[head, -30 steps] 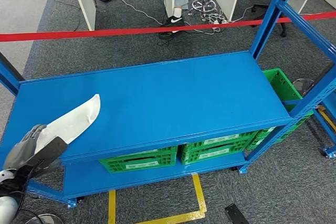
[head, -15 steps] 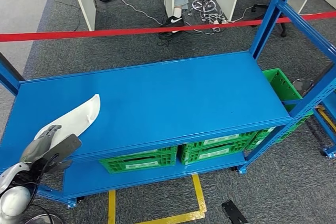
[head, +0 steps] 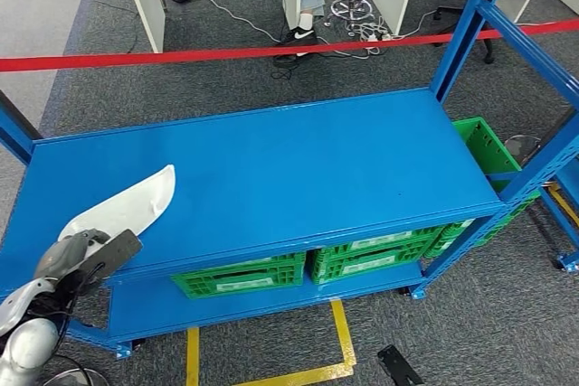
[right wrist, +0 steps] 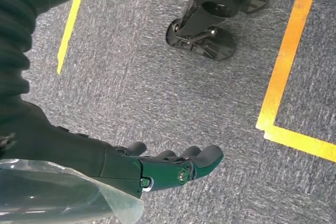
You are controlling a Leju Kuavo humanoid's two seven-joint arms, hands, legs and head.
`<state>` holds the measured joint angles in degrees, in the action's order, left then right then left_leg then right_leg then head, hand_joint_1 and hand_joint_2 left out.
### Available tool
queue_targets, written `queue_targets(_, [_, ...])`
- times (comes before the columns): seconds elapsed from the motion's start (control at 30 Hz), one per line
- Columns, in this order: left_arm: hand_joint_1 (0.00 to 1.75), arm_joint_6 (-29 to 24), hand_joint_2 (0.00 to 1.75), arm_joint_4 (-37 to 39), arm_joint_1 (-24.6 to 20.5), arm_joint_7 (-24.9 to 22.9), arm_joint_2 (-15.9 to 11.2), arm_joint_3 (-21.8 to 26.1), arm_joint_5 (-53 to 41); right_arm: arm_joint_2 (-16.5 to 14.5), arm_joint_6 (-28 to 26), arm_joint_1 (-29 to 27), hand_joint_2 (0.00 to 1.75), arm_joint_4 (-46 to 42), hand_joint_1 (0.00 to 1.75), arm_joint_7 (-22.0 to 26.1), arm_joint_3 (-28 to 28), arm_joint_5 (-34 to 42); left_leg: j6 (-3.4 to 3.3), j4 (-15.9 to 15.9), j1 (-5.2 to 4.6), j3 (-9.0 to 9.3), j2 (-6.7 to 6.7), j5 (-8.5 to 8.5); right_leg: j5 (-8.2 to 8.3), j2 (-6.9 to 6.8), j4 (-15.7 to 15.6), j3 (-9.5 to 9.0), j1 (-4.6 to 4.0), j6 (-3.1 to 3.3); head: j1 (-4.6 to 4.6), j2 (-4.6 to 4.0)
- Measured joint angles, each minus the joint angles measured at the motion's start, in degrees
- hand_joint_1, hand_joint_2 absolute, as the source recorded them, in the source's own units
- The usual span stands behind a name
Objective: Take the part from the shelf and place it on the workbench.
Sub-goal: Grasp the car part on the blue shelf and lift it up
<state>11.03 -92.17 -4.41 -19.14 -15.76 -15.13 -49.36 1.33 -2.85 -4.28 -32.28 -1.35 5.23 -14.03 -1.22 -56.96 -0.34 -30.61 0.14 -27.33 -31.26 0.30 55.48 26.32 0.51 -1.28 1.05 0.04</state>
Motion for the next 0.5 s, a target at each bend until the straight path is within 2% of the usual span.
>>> queue_targets(0.27, [1.75, -3.25, 1.75, -0.62, 0.43, 2.72, 0.22, 1.11, 0.01, 0.00, -0.07, -0.22, 1.75, -0.32, 0.00, -0.32, 0.62, 0.51, 0.00, 0.00, 0.00, 0.02, 0.00, 0.01, 0.00, -0.02, 0.00, -0.05, 0.00, 0.00, -0.01, 0.00])
queue_targets(0.5, [1.75, -3.56, 1.75, -1.47, 0.38, 3.19, 0.36, 1.35, 0.01, 0.00, -0.08, -0.11, 1.75, -0.71, 0.00, -0.36, 0.81, 0.66, 0.00, 0.00, 0.00, 0.03, 0.00, 0.01, 0.00, -0.03, 0.01, -0.07, 0.00, 0.00, 0.00, 0.00])
